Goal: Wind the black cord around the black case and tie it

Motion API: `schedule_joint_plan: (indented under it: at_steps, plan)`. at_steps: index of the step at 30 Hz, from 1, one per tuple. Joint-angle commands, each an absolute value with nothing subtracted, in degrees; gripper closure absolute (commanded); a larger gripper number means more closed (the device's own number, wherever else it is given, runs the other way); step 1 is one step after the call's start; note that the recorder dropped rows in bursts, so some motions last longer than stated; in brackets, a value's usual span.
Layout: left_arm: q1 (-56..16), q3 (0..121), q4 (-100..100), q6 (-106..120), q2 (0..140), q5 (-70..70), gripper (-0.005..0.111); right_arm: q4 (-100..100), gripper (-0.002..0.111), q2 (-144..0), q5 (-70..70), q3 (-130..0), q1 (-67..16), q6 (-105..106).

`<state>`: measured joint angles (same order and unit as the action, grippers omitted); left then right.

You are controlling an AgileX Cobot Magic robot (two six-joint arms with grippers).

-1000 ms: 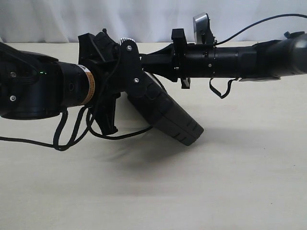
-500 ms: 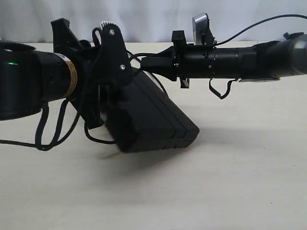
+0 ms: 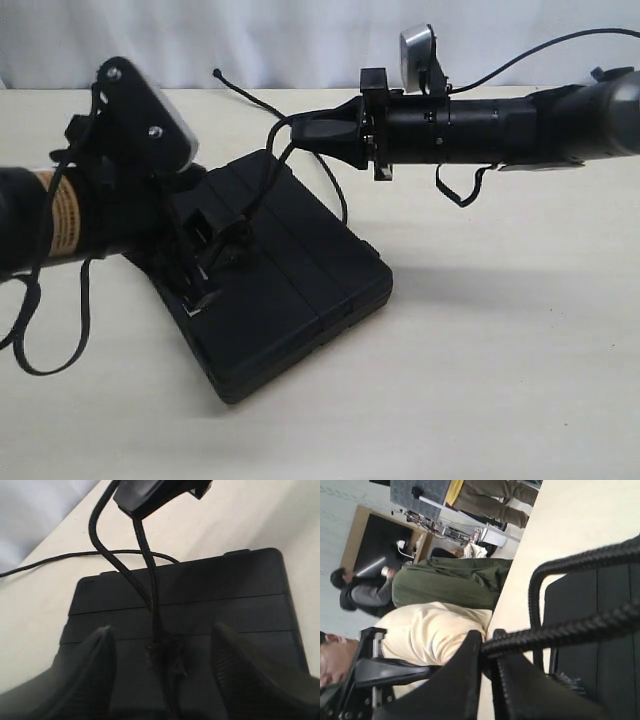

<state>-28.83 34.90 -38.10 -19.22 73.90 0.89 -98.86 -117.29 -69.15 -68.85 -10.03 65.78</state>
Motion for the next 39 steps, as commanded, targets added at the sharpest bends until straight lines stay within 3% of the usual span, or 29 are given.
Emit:
schedule_joint_plan:
  at_steps: [1, 9, 13, 22, 24, 29, 34, 39]
  plan:
    - [-23.45, 28.64, -34.92, -19.91, 74.7, -14.76, 0.052, -96.5, 0.104, -116.14, -69.96, -69.14, -10.04, 66.91]
    - [-21.54, 26.8, -32.23, -19.43, 85.48, -24.32, 0.052, -88.54, 0.104, -111.78, -69.96, -69.14, -10.16, 69.6]
    - [-21.39, 27.18, -32.01, -15.64, 90.78, -30.31, 0.052, -80.33, 0.104, -109.04, -63.59, -69.14, -11.36, 68.51]
    - [-21.39, 31.09, -24.6, -6.6, 97.24, -30.83, 0.053, -78.95, 0.104, -106.82, -55.59, -69.27, -16.11, 68.18]
    - [-21.28, 31.09, -24.57, -4.11, 97.52, -30.57, 0.062, -78.71, 0.104, -106.82, -53.6, -69.27, -16.93, 68.32]
    - [-19.64, 31.09, -24.47, -2.98, 97.75, -31.04, 0.107, -79.0, 0.104, -106.82, -52.3, -69.27, -17.47, 69.78]
    - [-16.71, 30.97, -24.73, -1.36, 97.75, -33.63, 0.107, -78.62, 0.1, -106.82, -52.07, -69.27, -17.47, 69.77]
    - [-14.02, 28.79, -24.73, -1.09, 97.75, -41.92, 0.107, -75.51, 0.071, -105.31, -49.94, -70.17, -16.63, 68.72]
